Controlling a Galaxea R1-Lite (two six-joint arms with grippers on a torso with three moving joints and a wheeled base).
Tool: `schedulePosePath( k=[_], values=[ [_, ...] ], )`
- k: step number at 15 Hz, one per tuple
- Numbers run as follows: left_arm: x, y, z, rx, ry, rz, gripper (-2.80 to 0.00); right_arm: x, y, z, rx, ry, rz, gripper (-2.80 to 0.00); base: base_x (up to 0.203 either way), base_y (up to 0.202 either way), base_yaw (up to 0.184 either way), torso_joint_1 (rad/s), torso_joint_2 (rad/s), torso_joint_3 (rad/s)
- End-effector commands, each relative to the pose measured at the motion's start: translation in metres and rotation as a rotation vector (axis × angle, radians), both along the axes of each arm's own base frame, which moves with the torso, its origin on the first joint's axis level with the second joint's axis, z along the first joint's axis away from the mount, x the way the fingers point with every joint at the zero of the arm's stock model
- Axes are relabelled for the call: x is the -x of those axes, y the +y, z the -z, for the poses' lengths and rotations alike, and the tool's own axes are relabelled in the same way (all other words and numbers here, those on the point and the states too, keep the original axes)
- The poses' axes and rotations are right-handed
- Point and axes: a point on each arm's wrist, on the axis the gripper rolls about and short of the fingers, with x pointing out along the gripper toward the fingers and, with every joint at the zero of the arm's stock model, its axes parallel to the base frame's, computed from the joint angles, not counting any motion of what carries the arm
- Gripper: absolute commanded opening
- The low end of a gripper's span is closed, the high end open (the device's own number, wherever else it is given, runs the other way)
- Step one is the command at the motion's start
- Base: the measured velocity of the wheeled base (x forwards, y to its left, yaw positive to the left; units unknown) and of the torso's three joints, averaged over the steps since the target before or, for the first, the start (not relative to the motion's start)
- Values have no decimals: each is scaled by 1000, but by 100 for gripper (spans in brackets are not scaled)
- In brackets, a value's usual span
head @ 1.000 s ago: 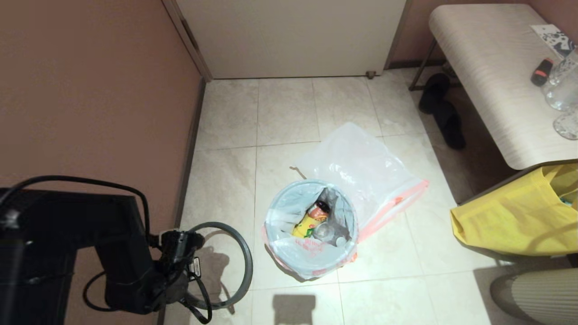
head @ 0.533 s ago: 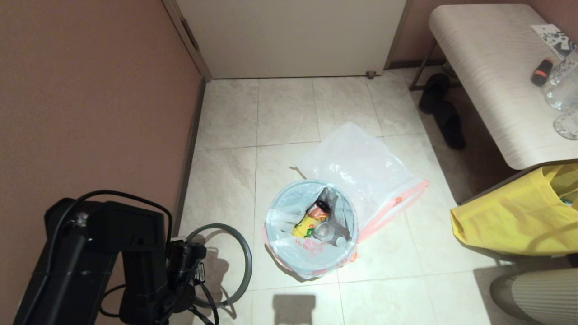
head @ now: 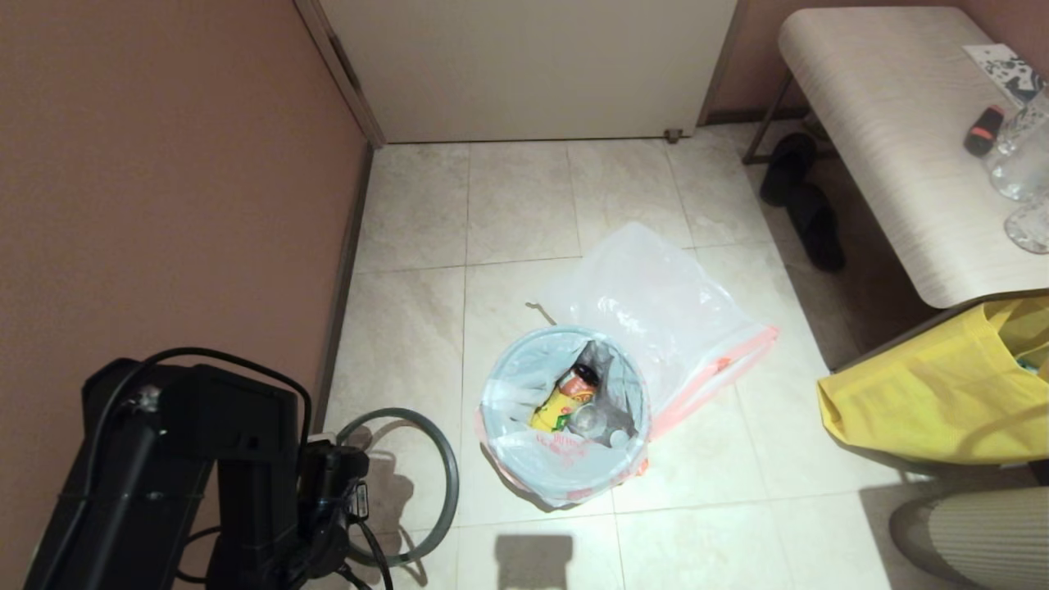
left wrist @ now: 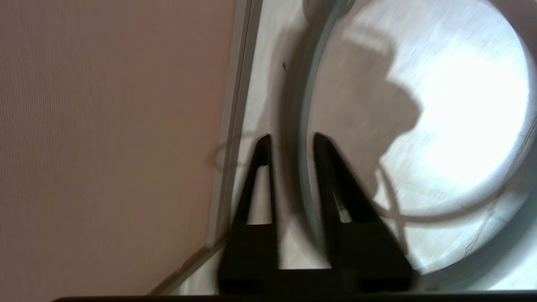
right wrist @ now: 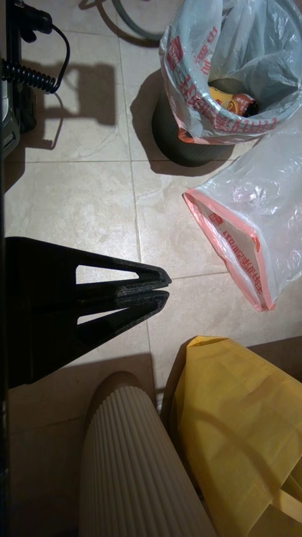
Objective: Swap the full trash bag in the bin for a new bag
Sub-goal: Place the trash can ring on the floor
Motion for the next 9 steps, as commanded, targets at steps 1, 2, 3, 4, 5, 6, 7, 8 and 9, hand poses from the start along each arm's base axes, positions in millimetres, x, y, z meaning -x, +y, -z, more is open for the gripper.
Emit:
schedulePosePath(
  k=[1, 2, 3, 4, 5, 6, 7, 8, 9],
  values=[
    [-3, -1, -6, 3, -44, 9, 0, 0, 0, 0, 0, 1, 0, -280, 0, 0, 0, 0, 0, 0],
    [-1, -4, -7, 0, -55, 23, 0, 0, 0, 0, 0, 1, 0, -280, 0, 0, 0, 0, 0, 0],
    [2, -6, -7, -2, -54, 34, 0, 0, 0, 0, 0, 1, 0, -280, 0, 0, 0, 0, 0, 0],
    [4, -6, -8, -3, -55, 38, 0, 0, 0, 0, 0, 1, 0, -280, 0, 0, 0, 0, 0, 0],
    [5, -6, -10, -3, -57, 38, 0, 0, 0, 0, 0, 1, 0, -280, 0, 0, 0, 0, 0, 0],
    [8, -6, -14, -2, -59, 40, 0, 0, 0, 0, 1, 1, 0, -280, 0, 0, 0, 0, 0, 0],
    [13, -6, -18, 0, -53, 45, 0, 0, 0, 0, 0, 1, 0, -280, 0, 0, 0, 0, 0, 0],
    [18, -7, -25, 5, -59, 55, 0, 0, 0, 0, 0, 1, 0, -280, 0, 0, 0, 0, 0, 0],
    [25, -11, -36, 13, -72, 76, 0, 0, 0, 0, 0, 1, 0, -280, 0, 0, 0, 0, 0, 0]
  ],
)
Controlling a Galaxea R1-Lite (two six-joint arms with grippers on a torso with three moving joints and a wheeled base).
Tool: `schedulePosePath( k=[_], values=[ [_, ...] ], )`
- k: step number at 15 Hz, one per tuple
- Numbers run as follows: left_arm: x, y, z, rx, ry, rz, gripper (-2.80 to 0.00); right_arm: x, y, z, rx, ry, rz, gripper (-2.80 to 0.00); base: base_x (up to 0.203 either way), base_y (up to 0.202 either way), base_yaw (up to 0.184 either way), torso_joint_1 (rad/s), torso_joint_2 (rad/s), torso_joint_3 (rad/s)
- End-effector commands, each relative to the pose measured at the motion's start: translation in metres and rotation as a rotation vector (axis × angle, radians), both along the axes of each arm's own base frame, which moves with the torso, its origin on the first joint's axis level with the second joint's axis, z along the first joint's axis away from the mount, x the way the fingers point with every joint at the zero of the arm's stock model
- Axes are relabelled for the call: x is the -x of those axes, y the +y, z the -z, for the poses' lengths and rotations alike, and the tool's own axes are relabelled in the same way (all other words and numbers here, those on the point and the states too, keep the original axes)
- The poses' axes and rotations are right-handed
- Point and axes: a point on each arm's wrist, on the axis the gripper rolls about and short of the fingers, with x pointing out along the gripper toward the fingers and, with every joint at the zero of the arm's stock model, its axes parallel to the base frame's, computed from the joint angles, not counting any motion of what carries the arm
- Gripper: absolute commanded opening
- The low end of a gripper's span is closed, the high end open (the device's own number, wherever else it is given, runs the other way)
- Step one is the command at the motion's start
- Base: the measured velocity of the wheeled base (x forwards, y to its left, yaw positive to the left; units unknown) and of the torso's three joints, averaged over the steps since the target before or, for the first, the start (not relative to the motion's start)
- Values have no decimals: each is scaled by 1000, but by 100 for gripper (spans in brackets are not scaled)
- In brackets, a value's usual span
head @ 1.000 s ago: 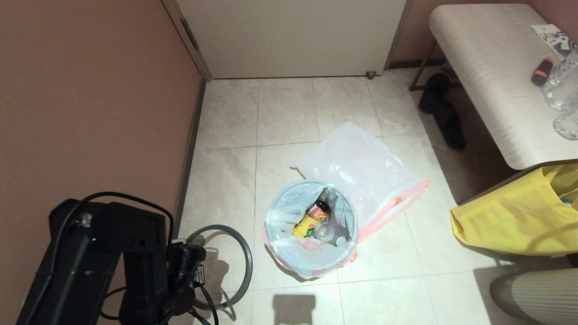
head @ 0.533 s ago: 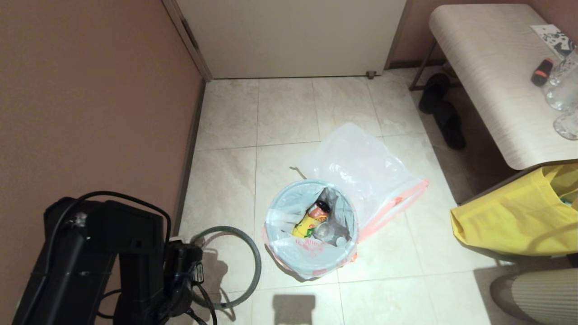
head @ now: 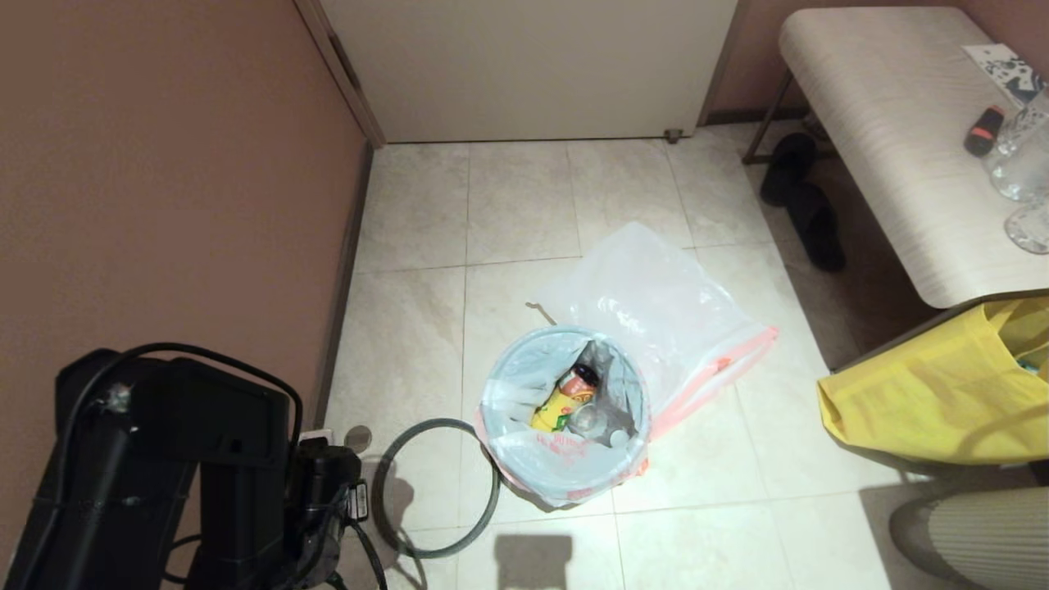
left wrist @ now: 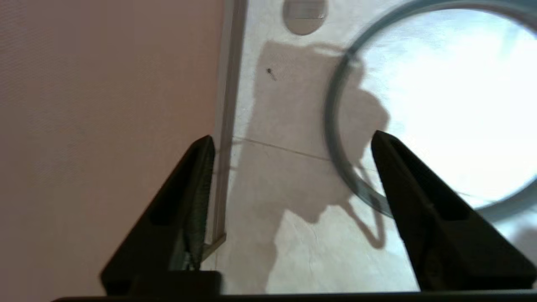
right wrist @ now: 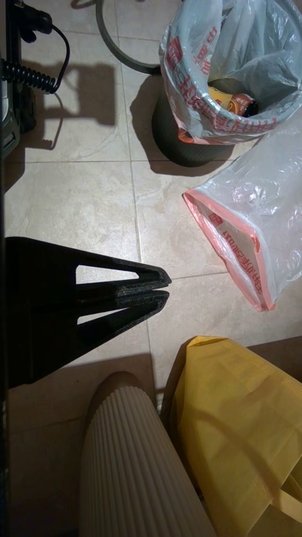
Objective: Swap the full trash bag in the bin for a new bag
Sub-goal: Place the trash can ring on the floor
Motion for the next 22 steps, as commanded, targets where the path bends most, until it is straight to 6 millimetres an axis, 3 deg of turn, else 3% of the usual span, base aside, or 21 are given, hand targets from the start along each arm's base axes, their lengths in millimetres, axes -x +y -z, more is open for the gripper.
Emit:
schedulePosePath(
  k=[1, 4, 6, 10, 14, 17, 20, 21, 22],
  values=[
    [10, -7, -24, 14, -54, 32, 0, 0, 0, 0, 1, 1, 0, -280, 0, 0, 0, 0, 0, 0],
    [37, -34, -61, 49, -133, 154, 0, 0, 0, 0, 1, 1, 0, -280, 0, 0, 0, 0, 0, 0],
    [54, -55, -74, 68, -164, 247, 0, 0, 0, 0, 0, 1, 0, -280, 0, 0, 0, 0, 0, 0],
    [37, -79, -82, 46, -226, 326, 0, 0, 0, 0, 1, 1, 0, -280, 0, 0, 0, 0, 0, 0],
    [29, -70, -77, 42, -210, 288, 0, 0, 0, 0, 0, 1, 2, -280, 0, 0, 0, 0, 0, 0],
    [24, -95, -76, 56, -240, 355, 0, 0, 0, 0, 0, 1, 1, -280, 0, 0, 0, 0, 0, 0],
    [21, -105, -72, 64, -242, 389, 0, 0, 0, 0, 0, 1, 2, -280, 0, 0, 0, 0, 0, 0],
    [21, -105, -71, 66, -240, 391, -280, 0, 0, 0, 0, 1, 0, -280, 0, 0, 0, 0, 0, 0],
    [21, -103, -71, 67, -237, 386, -280, 0, 0, 0, 0, 1, 1, -280, 0, 0, 0, 0, 0, 0]
  ],
)
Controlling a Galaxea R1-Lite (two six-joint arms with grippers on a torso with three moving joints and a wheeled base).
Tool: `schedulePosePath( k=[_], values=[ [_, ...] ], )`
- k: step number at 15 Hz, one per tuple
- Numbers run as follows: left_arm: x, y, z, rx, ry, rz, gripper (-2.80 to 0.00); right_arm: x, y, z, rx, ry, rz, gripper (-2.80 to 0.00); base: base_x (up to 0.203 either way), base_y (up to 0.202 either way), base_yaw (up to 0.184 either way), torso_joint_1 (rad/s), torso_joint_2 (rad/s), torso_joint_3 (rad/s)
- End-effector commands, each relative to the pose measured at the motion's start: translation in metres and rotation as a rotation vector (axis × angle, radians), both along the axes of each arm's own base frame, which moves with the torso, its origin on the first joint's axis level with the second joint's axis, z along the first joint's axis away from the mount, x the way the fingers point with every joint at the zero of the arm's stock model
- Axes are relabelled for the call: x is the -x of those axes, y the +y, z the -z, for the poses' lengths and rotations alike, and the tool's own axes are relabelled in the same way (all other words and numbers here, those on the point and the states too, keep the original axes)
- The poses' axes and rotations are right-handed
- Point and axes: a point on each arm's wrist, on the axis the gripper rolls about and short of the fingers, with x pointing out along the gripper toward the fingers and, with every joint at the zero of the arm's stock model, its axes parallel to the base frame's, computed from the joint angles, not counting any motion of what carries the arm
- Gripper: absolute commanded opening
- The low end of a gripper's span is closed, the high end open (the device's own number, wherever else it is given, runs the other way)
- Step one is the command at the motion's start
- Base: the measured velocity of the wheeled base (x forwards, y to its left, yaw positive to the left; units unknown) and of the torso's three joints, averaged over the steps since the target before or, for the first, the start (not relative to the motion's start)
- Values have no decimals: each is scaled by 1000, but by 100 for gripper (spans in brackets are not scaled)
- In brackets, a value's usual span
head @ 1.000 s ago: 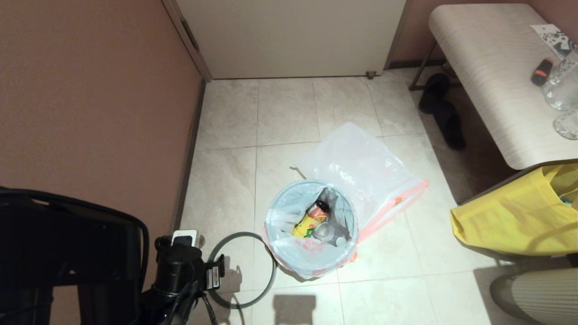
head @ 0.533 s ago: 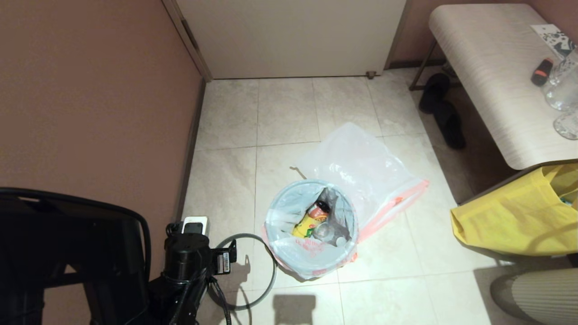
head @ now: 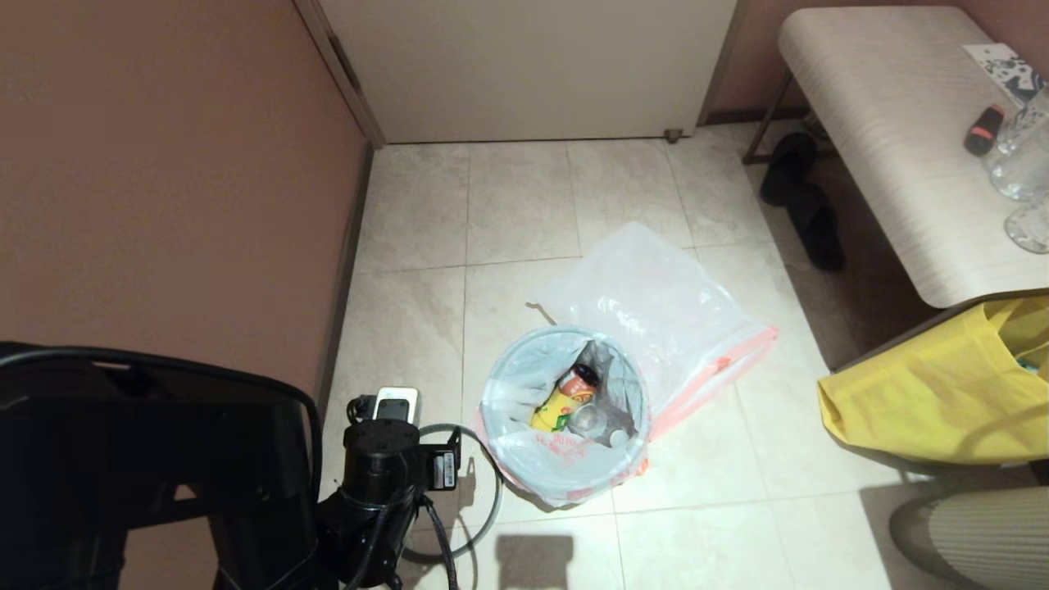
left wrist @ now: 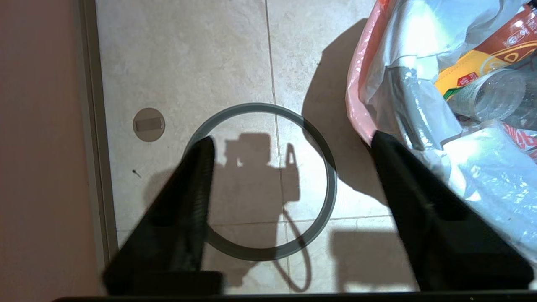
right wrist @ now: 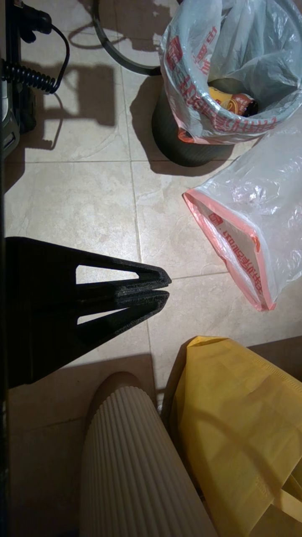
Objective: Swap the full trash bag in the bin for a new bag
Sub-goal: Place the trash can ring on the floor, then place the trash bag on the floor
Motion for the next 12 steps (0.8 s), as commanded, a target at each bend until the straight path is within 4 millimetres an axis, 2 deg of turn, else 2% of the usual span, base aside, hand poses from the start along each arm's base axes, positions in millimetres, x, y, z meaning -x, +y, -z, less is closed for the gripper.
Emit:
schedulePosePath(
  k=[1, 3, 5, 8, 12],
  values=[
    [0, 3, 2, 4, 0, -2, -280, 0, 0, 0, 0, 1, 0, -280, 0, 0, 0, 0, 0, 0],
    [0, 7, -5, 43, -52, 19, -280, 0, 0, 0, 0, 1, -1, -280, 0, 0, 0, 0, 0, 0],
    [10, 10, -14, 54, -69, 67, -280, 0, 0, 0, 0, 1, 0, -280, 0, 0, 0, 0, 0, 0],
    [33, 17, -35, 121, -67, 283, -280, 0, 0, 0, 0, 1, 0, -280, 0, 0, 0, 0, 0, 0],
    [45, 37, -31, 114, -13, 258, -280, 0, 0, 0, 0, 1, 0, -280, 0, 0, 0, 0, 0, 0]
  ],
)
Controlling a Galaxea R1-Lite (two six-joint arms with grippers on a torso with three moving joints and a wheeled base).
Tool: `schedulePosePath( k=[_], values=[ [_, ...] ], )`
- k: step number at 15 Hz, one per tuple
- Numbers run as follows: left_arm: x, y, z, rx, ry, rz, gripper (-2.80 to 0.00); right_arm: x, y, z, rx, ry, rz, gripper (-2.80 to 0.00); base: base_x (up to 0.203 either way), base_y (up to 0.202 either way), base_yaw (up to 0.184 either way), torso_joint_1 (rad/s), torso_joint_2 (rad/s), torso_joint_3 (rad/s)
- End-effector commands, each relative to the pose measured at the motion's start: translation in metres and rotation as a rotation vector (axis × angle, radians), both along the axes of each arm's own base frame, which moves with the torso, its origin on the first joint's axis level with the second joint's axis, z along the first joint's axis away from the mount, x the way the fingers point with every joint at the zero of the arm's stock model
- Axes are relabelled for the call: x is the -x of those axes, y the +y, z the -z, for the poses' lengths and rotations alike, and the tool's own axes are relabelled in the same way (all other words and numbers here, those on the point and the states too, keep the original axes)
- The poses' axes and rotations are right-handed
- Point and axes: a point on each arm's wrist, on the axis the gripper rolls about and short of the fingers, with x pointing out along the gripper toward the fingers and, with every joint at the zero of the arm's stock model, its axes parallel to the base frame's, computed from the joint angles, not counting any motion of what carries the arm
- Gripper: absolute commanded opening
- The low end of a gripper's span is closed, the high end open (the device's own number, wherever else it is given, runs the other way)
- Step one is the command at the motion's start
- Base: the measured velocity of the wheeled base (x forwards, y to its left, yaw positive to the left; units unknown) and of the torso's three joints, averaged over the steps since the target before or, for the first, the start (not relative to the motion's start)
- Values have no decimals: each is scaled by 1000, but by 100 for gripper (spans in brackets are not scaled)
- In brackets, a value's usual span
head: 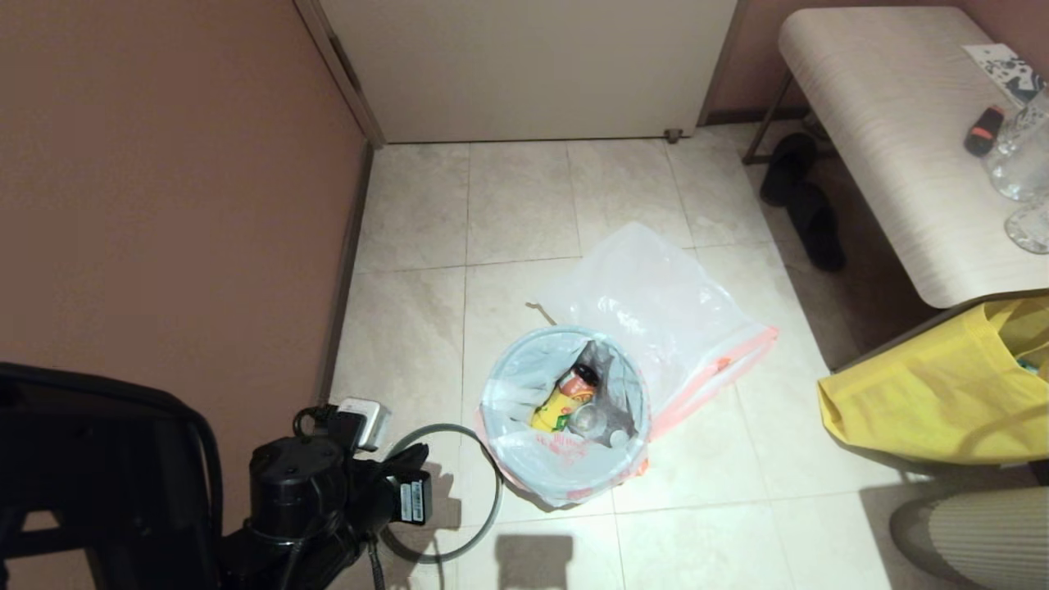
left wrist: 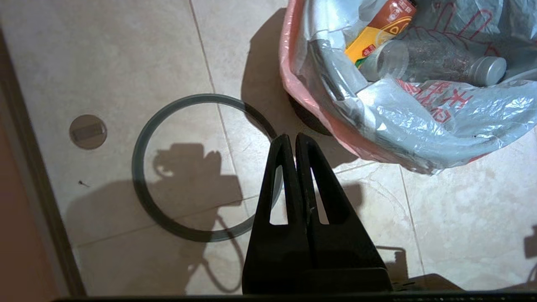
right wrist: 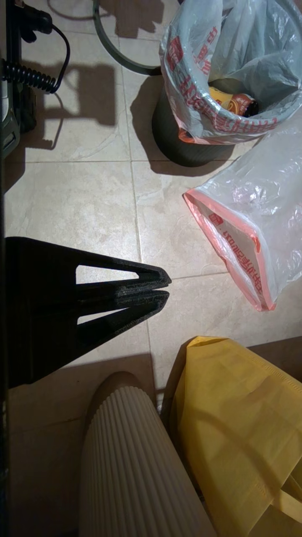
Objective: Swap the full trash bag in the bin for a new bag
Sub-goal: Place the trash bag on the floor
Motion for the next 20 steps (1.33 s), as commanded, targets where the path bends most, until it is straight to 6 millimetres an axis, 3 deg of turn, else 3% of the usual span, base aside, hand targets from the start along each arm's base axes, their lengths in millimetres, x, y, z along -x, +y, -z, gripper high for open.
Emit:
schedulePosePath(
  k=[1, 5, 10, 14, 20],
  values=[
    [7, 7, -13, 29, -58, -16, -280, 0, 0, 0, 0, 1, 0, -280, 0, 0, 0, 0, 0, 0],
    [19, 19, -46, 0, -206, -50, -280, 0, 0, 0, 0, 1, 0, -280, 0, 0, 0, 0, 0, 0],
    [7, 18, -58, -13, -276, -82, -280, 0, 0, 0, 0, 1, 1, -280, 0, 0, 0, 0, 0, 0],
    [13, 27, -28, 74, -103, -142, -280, 0, 0, 0, 0, 2, 0, -280, 0, 0, 0, 0, 0, 0],
    [-40, 17, 42, 40, 80, -153, -280, 0, 0, 0, 0, 1, 1, -280, 0, 0, 0, 0, 0, 0]
  ],
)
